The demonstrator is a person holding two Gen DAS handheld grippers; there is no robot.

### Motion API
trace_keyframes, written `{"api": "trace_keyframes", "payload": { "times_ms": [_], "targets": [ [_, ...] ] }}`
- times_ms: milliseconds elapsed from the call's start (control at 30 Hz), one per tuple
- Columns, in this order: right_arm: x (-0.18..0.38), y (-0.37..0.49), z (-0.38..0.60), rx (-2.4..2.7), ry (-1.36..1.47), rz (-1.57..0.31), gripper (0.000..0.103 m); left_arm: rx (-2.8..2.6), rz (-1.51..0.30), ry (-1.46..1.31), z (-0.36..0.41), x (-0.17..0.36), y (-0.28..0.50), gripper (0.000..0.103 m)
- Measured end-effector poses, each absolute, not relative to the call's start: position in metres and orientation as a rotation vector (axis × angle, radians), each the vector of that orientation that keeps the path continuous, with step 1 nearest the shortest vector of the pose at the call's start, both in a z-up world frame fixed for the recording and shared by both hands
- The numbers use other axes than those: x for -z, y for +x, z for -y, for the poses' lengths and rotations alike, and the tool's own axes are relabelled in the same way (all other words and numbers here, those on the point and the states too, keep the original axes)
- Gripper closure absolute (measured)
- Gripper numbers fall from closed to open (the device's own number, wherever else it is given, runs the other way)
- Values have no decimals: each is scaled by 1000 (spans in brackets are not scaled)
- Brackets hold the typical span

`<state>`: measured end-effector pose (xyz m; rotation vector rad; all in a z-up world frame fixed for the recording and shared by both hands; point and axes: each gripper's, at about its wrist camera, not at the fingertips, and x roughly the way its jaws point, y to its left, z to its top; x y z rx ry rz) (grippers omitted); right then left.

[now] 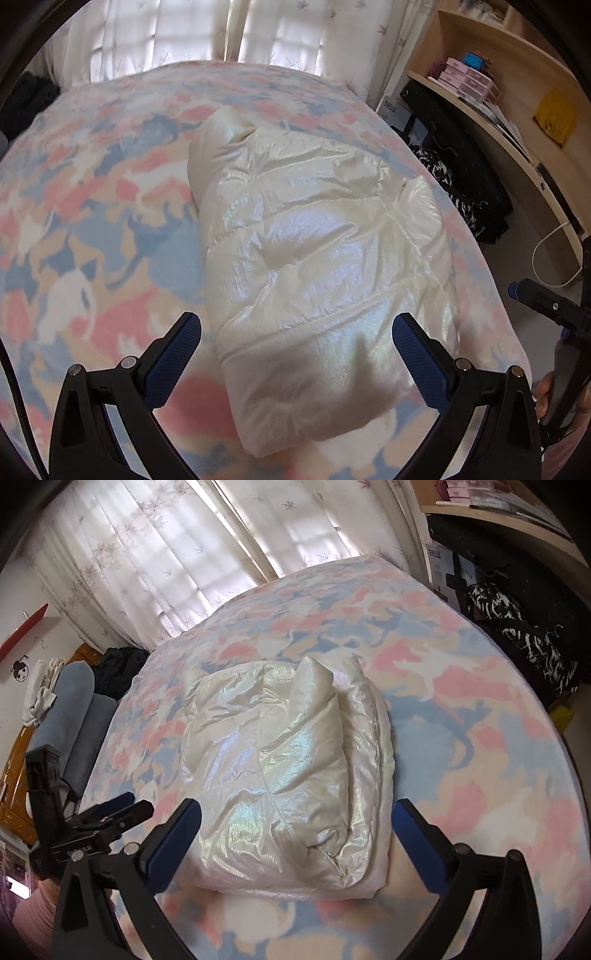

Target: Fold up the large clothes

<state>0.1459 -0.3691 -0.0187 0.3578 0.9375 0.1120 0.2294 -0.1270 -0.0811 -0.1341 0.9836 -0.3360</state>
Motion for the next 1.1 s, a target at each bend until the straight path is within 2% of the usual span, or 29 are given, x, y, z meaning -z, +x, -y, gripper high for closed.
{"api": "trace_keyframes", "payload": {
  "times_ms": [233, 567, 1100],
  "targets": [
    [40, 168, 361, -120, 351, -965, 0, 326, -1026, -202, 123, 116, 255, 1],
    [91, 214, 370, -27, 326, -1102, 0, 358, -1131, -282, 121, 161, 281, 0],
    [172, 228, 415, -185, 715, -1253, 0, 462, -1202, -344, 114, 187, 293, 0]
  ]
}}
